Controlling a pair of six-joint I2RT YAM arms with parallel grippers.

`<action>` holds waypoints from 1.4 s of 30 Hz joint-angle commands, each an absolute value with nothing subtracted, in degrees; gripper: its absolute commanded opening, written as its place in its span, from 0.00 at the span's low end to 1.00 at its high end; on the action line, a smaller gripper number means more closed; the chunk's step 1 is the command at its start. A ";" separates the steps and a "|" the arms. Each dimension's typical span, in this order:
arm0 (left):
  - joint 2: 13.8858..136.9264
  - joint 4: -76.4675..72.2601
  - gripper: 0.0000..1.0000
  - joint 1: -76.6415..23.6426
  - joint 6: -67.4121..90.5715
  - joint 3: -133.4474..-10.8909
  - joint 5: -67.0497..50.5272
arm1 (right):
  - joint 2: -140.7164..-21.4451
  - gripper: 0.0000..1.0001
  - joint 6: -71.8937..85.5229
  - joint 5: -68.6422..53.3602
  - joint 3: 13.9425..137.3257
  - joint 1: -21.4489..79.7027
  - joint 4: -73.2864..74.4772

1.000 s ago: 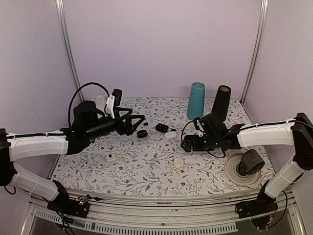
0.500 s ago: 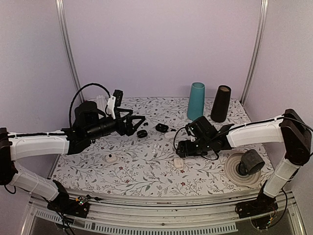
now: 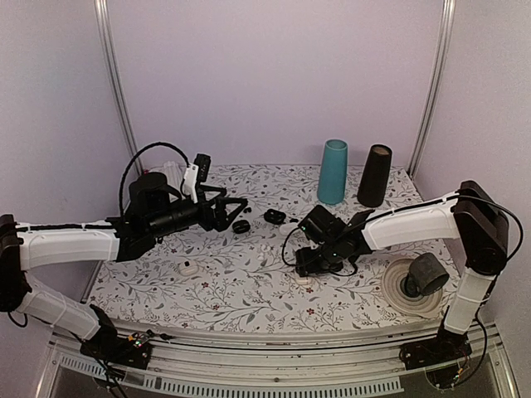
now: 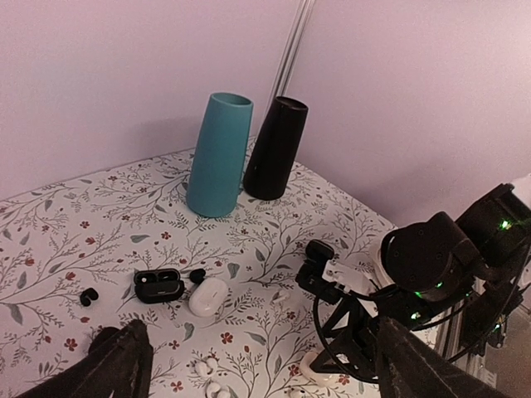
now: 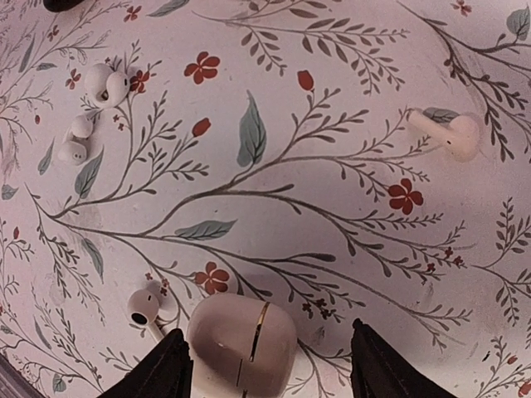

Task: Insert the wireless bluetooth earbuds into the charging case
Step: Pick up the charging case from the center of the board.

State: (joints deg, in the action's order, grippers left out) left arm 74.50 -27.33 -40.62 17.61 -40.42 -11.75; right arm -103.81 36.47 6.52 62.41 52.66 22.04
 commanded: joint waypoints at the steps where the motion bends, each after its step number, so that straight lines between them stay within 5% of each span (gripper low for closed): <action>1: 75.05 -27.54 0.94 -40.89 17.99 -41.66 -12.62 | -106.02 0.66 37.51 8.38 65.07 54.39 24.67; 10: 75.37 -27.57 0.94 -40.96 18.10 -41.85 -12.77 | -109.16 0.64 38.23 9.15 66.98 55.39 26.27; 26: 76.36 -25.23 0.92 -40.88 18.58 -43.14 -13.43 | -108.78 0.41 37.95 11.27 67.70 55.41 26.00; 42: 77.24 -27.46 0.83 -43.60 12.97 -40.61 -14.68 | -101.47 0.38 34.78 5.14 67.33 52.71 20.63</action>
State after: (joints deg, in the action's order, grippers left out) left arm 76.93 -25.65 -41.04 17.78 -41.71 -15.07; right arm -105.38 36.16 8.75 67.00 53.71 23.75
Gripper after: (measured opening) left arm 0.834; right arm 0.471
